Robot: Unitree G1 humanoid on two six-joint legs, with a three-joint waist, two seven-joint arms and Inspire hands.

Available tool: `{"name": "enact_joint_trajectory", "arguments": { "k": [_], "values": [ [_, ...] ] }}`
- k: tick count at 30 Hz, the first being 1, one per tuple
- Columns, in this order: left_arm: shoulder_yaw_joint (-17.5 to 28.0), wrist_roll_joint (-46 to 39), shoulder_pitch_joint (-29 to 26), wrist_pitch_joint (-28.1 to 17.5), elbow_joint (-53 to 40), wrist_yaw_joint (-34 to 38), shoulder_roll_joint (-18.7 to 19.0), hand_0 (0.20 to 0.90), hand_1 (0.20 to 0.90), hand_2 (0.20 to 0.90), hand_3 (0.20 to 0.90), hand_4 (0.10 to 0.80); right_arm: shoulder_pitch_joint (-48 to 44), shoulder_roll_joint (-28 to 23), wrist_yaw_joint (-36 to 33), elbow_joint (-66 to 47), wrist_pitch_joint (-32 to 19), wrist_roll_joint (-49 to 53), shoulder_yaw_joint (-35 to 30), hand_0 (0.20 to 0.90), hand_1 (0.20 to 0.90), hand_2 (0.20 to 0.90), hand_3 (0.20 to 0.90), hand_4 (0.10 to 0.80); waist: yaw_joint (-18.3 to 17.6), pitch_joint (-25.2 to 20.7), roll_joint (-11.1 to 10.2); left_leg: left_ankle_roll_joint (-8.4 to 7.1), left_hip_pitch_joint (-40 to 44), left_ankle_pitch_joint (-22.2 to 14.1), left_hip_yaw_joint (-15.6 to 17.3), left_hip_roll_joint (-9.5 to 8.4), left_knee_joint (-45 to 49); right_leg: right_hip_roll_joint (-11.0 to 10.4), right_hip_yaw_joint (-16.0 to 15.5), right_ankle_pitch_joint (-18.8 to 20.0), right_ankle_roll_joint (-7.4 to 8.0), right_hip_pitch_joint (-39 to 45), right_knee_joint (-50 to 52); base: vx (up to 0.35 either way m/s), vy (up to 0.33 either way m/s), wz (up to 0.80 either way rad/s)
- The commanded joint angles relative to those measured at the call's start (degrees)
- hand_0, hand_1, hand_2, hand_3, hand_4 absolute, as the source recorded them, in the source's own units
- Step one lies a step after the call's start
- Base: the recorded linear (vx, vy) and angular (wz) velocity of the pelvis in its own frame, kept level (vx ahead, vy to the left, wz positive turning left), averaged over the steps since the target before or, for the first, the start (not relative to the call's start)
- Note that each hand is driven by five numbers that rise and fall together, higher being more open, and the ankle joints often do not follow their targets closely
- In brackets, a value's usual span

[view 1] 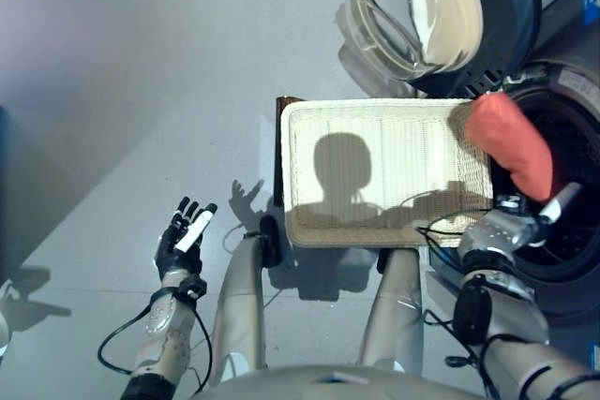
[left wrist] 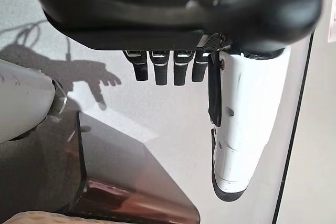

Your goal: Pick up the clothes and place them into the washing machine

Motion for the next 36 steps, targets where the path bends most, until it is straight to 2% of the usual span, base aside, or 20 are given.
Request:
{"name": "enact_joint_trajectory", "arguments": {
  "k": [1,8,12,21,28,29,30,31,36],
  "values": [
    [0.49,-0.10,1.35,-3.15,-2.51,-0.57,4.19,0.900,0.900,0.900,0.900,0.800,-0.71,-10.50,-1.13,2.79,-5.35,0.71,-2.03,0.200,0.200,0.200,0.200,0.300,0.13,-2.64,0.45,-4.19,0.93,4.60,-2.71,0.72,-7.08,-1.52,1.73,2.38,-2.33,2.54,-3.95,0.000,0.000,0.00],
    [0.61,0.07,1.83,-3.10,-2.11,-0.74,5.63,0.900,0.900,0.900,0.900,0.800,-1.11,-22.13,-7.36,14.77,-2.99,-0.06,-6.04,0.200,0.200,0.200,0.200,0.300,0.04,-3.71,0.57,-4.47,1.21,4.51,-2.81,0.83,-7.33,-1.68,1.72,2.08,-2.16,2.89,-4.24,0.008,0.000,0.01],
    [0.81,0.32,2.66,-2.82,-2.64,-0.91,6.36,0.900,0.900,0.900,0.900,0.800,0.22,-27.02,-11.31,19.56,-2.46,-0.33,-8.24,0.200,0.200,0.200,0.200,0.300,-0.13,-4.12,0.75,-4.59,0.87,4.51,-2.91,0.86,-7.26,-1.73,1.71,2.03,-2.05,2.63,-4.28,0.004,-0.010,0.03],
    [0.23,0.42,4.26,-3.09,-4.24,-1.46,7.75,0.900,0.900,0.900,0.900,0.800,1.00,-33.07,-15.17,24.08,0.19,-3.34,-8.55,0.200,0.200,0.200,0.200,0.300,0.29,-4.51,1.37,-4.56,0.75,4.62,-2.67,0.96,-7.62,-2.01,1.99,2.10,-1.83,2.42,-4.64,0.007,0.002,0.02],
    [-0.20,0.35,3.88,-3.45,-4.33,-0.99,8.23,0.900,0.900,0.900,0.900,0.800,-0.41,-32.15,-15.96,23.63,-0.71,-4.57,-6.56,0.200,0.200,0.200,0.200,0.300,0.49,-4.78,1.66,-4.43,0.85,4.71,-2.48,0.94,-7.73,-2.00,1.98,2.23,-1.79,2.54,-4.79,0.006,0.003,-0.05],
    [-0.22,0.39,3.87,-3.42,-4.25,-0.88,8.25,0.900,0.900,0.900,0.900,0.800,-0.44,-31.94,-16.03,23.69,-0.68,-4.60,-6.41,0.411,0.411,0.411,0.411,0.451,0.47,-4.82,1.66,-4.42,0.83,4.70,-2.49,0.93,-7.70,-1.99,1.97,2.18,-1.82,2.58,-4.74,0.000,0.000,0.00],
    [-0.16,0.35,3.82,-3.35,-4.15,-0.79,8.20,0.900,0.900,0.900,0.900,0.800,-0.43,-31.65,-16.12,23.87,-0.70,-4.62,-6.40,0.516,0.516,0.516,0.516,0.525,0.49,-4.84,1.67,-4.43,0.79,4.68,-2.54,0.92,-7.64,-2.01,1.94,2.17,-1.84,2.57,-4.65,0.000,0.000,0.00],
    [-0.12,0.35,3.82,-3.34,-4.13,-0.78,8.22,0.900,0.900,0.900,0.900,0.800,-0.45,-31.59,-16.16,23.83,-0.72,-4.64,-6.39,0.900,0.900,0.900,0.900,0.800,0.45,-4.84,1.66,-4.43,0.75,4.67,-2.57,0.91,-7.60,-2.02,1.92,2.15,-1.84,2.56,-4.62,0.000,0.000,0.00],
    [0.07,0.07,3.80,-3.42,-4.11,-0.39,7.93,0.900,0.900,0.900,0.900,0.800,-1.13,-29.26,-16.09,22.93,-1.10,-4.38,-5.60,0.900,0.900,0.900,0.900,0.800,0.59,-4.87,1.69,-4.32,0.72,4.56,-2.49,0.77,-7.59,-1.91,2.08,2.30,-1.92,2.62,-4.86,0.000,0.000,0.00]
  ]
}}
